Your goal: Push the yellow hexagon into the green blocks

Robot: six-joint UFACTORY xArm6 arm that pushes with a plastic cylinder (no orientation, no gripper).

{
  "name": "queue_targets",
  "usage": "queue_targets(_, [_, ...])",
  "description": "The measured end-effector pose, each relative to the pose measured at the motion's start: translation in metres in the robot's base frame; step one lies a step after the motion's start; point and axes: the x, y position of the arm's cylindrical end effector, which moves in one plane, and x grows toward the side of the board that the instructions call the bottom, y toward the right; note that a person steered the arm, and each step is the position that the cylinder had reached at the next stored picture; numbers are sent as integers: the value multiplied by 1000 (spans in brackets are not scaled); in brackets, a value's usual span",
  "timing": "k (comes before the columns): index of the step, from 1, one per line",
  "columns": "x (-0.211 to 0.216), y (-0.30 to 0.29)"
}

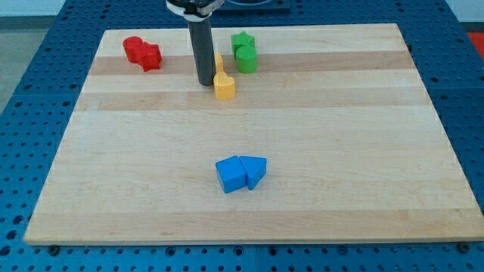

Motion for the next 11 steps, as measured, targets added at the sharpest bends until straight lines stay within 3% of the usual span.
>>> queue_targets(3, [24,-21])
queue_targets(6, [-7,-15])
queue_targets(9, [-11,2])
queue_targets(10, [2,-18])
queue_targets(11, [-24,-12])
